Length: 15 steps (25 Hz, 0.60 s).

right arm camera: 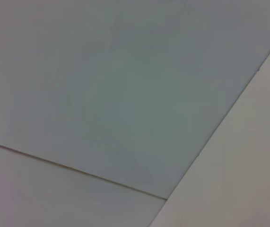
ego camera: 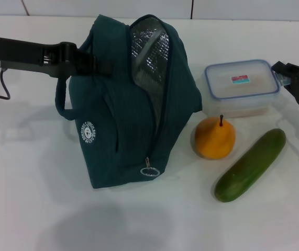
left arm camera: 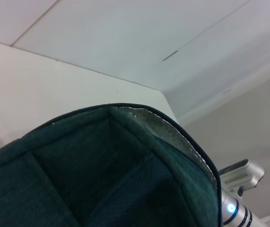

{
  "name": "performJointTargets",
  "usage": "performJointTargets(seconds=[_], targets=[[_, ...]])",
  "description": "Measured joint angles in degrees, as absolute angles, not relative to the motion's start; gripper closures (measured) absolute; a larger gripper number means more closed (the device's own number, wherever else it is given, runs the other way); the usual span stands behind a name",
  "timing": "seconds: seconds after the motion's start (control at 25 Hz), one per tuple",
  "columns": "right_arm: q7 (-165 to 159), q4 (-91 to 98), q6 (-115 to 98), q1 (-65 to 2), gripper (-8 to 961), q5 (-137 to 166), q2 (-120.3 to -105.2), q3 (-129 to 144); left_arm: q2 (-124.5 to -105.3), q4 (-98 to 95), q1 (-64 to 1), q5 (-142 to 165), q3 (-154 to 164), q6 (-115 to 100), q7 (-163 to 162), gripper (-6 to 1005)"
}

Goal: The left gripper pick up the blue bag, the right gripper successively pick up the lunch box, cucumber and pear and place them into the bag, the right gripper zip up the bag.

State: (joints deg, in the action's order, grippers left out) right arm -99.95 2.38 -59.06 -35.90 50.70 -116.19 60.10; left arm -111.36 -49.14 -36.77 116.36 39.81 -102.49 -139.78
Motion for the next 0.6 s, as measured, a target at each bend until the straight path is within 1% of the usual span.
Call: performJointTargets(seconds=[0.16, 0.36, 0.6], targets=[[-99.9, 2.4, -58.5, -35.9, 728, 50.7, -116.19, 60.2, -111.4, -48.9, -36.7, 116.4, 39.8, -102.5, -139.2, 960], [-99.9, 2.4, -58.4, -35.9, 827, 50.7, -116.19, 60.4, -111.43, -48.9, -36.6, 116.4, 39.8, -102.5, -138.9, 960], [-99.6, 2.2, -58.9, -35.7, 848, 50.7, -116.19, 60.2, -111.42, -49.0, -36.3, 116.4, 39.8, -102.5, -138.6, 960]])
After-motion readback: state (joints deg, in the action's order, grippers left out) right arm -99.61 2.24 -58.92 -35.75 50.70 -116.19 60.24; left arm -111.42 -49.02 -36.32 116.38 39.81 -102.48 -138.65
